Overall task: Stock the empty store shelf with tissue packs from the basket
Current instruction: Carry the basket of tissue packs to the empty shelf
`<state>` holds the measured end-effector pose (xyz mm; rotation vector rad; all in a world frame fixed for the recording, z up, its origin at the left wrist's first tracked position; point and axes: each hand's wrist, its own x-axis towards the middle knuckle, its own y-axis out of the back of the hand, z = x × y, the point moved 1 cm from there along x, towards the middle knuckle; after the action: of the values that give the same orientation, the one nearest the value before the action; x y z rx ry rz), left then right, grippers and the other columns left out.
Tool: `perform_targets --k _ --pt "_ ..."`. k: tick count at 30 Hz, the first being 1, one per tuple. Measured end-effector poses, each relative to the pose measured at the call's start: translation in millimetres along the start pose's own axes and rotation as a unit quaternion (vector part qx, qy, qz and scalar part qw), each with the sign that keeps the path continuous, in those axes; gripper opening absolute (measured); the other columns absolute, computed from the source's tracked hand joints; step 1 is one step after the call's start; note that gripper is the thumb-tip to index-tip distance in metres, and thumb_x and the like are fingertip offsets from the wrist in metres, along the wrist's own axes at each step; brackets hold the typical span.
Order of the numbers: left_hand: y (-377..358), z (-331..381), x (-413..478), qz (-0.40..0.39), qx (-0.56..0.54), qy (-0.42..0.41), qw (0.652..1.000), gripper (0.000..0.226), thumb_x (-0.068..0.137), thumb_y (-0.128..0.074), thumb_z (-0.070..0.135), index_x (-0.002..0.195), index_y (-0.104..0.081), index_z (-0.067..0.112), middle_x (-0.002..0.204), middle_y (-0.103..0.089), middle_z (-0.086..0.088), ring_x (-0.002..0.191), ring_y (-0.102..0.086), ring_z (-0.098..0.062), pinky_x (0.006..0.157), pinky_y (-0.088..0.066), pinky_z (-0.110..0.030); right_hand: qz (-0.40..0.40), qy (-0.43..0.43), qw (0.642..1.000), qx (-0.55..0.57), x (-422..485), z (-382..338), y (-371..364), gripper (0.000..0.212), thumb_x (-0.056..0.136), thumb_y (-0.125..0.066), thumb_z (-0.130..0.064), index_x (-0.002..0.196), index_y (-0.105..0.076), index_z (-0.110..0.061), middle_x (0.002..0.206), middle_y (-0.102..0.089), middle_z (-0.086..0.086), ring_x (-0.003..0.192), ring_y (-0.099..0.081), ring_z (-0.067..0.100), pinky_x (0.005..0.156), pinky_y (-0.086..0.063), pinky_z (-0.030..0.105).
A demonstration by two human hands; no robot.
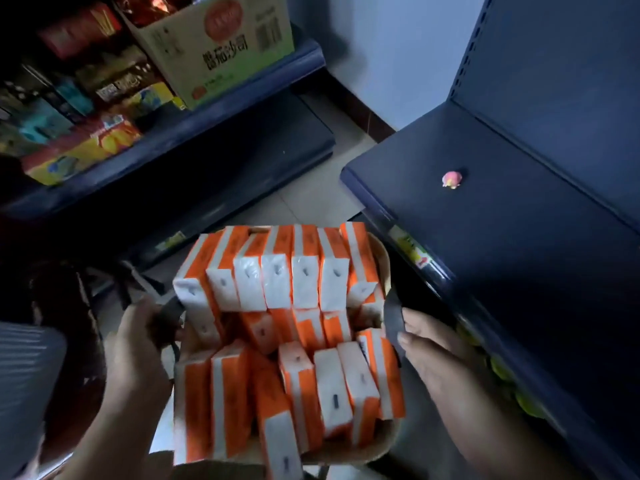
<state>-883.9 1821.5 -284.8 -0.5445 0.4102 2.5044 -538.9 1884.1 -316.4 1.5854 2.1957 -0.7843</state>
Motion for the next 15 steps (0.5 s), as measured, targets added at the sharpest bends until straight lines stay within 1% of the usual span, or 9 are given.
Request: perform_targets --k 2,4,5,7,9,10,12,13,15 --pt "-5 -17 14 0.014 -0.006 0.008 1.000 0.033 0.078 -0.060 0.050 0.071 -0.069 0.019 0.073 -0.062 -0.007 0.055 -0.051 -0.019 0.062 -0.037 -0.035 0.013 -0.002 1.000 0.000 22 20 7 0.037 0.074 -0.082 -0.035 0.110 -0.077 -0.041 0.125 -0.073 -0.012 0.119 -0.066 0.000 0.098 -0.049 0.026" --pt "-14 -25 28 0.020 0.025 -0.006 0.999 0.033 0.088 -0.055 0.044 0.076 -0.065 0.015 0.077 -0.062 -0.011 0.054 -0.051 -0.019 0.065 -0.039 -0.036 -0.005 0.005 1.000 -0.011 37 26 8 0.042 0.079 -0.078 -0.036 0.121 -0.074 -0.033 0.130 -0.072 -0.003 0.126 -0.065 0.013 0.102 -0.049 0.034" --pt "-19 -27 35 0.018 0.053 -0.020 0.998 0.032 0.092 -0.054 0.040 0.077 -0.064 0.013 0.074 -0.064 -0.010 0.055 -0.053 -0.021 0.070 -0.042 -0.038 -0.015 0.009 1.000 -0.018 44 29 8 0.036 0.081 -0.073 -0.032 0.118 -0.077 -0.035 0.125 -0.074 -0.003 0.122 -0.067 0.013 0.098 -0.052 0.032" --pt "-26 -32 49 0.001 0.106 -0.032 0.994 0.035 0.095 -0.055 0.041 0.078 -0.067 0.013 0.067 -0.069 -0.006 0.064 -0.060 -0.027 0.083 -0.046 -0.045 0.004 0.019 0.999 -0.034 55 28 2 0.032 0.081 -0.063 -0.030 0.103 -0.079 -0.047 0.113 -0.078 -0.011 0.110 -0.071 0.004 0.090 -0.052 0.027" --pt "-33 -37 61 -0.022 0.148 -0.025 0.988 0.038 0.094 -0.057 0.046 0.084 -0.070 0.011 0.077 -0.074 -0.011 0.081 -0.067 -0.034 0.096 -0.049 -0.053 0.014 0.026 0.999 -0.037 65 36 -3 0.031 0.087 -0.059 -0.029 0.100 -0.078 -0.050 0.109 -0.078 -0.013 0.105 -0.071 -0.001 0.093 -0.047 0.031" --pt "-37 -41 66 -0.035 0.174 -0.013 0.984 0.039 0.095 -0.059 0.046 0.087 -0.071 0.010 0.082 -0.074 -0.016 0.087 -0.069 -0.038 0.099 -0.050 -0.056 0.021 0.029 0.999 -0.034 70 43 -4 0.032 0.094 -0.057 -0.023 0.097 -0.079 -0.047 0.104 -0.079 -0.013 0.100 -0.071 -0.003 0.091 -0.045 0.031" --pt "-45 -47 74 -0.046 0.221 0.015 0.974 0.038 0.097 -0.061 0.044 0.089 -0.071 0.008 0.083 -0.074 -0.020 0.088 -0.070 -0.039 0.095 -0.053 -0.055 0.060 0.019 0.998 -0.005 81 54 -9 0.038 0.102 -0.050 -0.013 0.089 -0.080 -0.031 0.085 -0.079 -0.016 0.080 -0.072 -0.009 0.080 -0.044 0.024" --pt "-47 -50 79 -0.042 0.240 0.028 0.970 0.037 0.097 -0.063 0.043 0.089 -0.071 0.008 0.082 -0.074 -0.019 0.086 -0.070 -0.038 0.093 -0.054 -0.053 0.078 0.008 0.997 0.021 89 65 -6 0.033 0.103 -0.049 -0.011 0.091 -0.076 -0.025 0.078 -0.078 -0.017 0.073 -0.071 -0.010 0.076 -0.043 0.023" --pt "-47 -56 92 -0.029 0.275 0.051 0.960 0.034 0.097 -0.064 0.042 0.090 -0.070 0.009 0.084 -0.074 -0.019 0.087 -0.070 -0.037 0.089 -0.055 -0.051 0.099 -0.005 0.994 0.037 104 71 -17 0.019 0.102 -0.052 -0.014 0.100 -0.068 -0.024 0.078 -0.078 -0.015 0.073 -0.072 -0.006 0.074 -0.044 0.022"
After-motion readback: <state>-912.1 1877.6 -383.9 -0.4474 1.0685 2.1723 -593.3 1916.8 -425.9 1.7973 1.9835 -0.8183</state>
